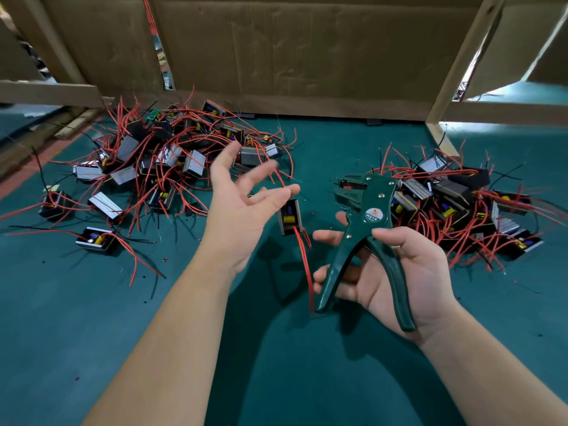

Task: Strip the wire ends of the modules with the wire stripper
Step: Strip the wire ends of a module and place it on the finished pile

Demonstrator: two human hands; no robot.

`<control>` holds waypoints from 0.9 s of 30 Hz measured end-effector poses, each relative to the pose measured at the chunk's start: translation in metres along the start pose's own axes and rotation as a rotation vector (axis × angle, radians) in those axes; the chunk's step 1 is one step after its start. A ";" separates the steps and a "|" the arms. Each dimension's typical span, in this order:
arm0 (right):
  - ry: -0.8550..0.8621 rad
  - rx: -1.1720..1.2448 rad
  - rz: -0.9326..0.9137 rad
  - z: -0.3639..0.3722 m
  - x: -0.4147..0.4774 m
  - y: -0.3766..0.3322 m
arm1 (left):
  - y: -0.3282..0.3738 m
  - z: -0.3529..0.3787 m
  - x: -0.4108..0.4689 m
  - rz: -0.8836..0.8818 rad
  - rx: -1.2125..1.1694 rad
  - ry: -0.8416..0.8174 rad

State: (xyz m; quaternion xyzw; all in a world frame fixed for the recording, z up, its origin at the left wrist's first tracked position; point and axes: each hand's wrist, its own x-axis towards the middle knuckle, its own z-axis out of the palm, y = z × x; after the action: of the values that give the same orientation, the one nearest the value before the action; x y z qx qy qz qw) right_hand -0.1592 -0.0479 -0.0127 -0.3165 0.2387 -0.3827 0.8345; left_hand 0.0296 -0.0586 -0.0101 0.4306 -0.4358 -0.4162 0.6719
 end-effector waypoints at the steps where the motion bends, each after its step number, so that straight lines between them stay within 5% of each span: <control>1: -0.004 0.000 0.003 0.000 0.000 0.000 | -0.001 0.001 0.001 -0.033 -0.035 -0.017; 9: -0.044 -0.075 -0.002 0.001 -0.002 0.004 | -0.004 0.008 -0.003 -0.135 -0.017 -0.059; 16: -0.040 -0.062 -0.218 0.000 -0.003 0.003 | -0.003 0.013 -0.010 -0.267 -0.001 -0.222; 27: 0.082 -0.190 -0.180 0.001 -0.003 0.004 | -0.012 0.020 -0.016 -0.235 0.345 -0.296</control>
State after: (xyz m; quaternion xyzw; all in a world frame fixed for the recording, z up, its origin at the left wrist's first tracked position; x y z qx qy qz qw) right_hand -0.1576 -0.0432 -0.0146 -0.3984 0.2784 -0.4443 0.7525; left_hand 0.0044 -0.0518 -0.0202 0.5208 -0.5410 -0.4694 0.4645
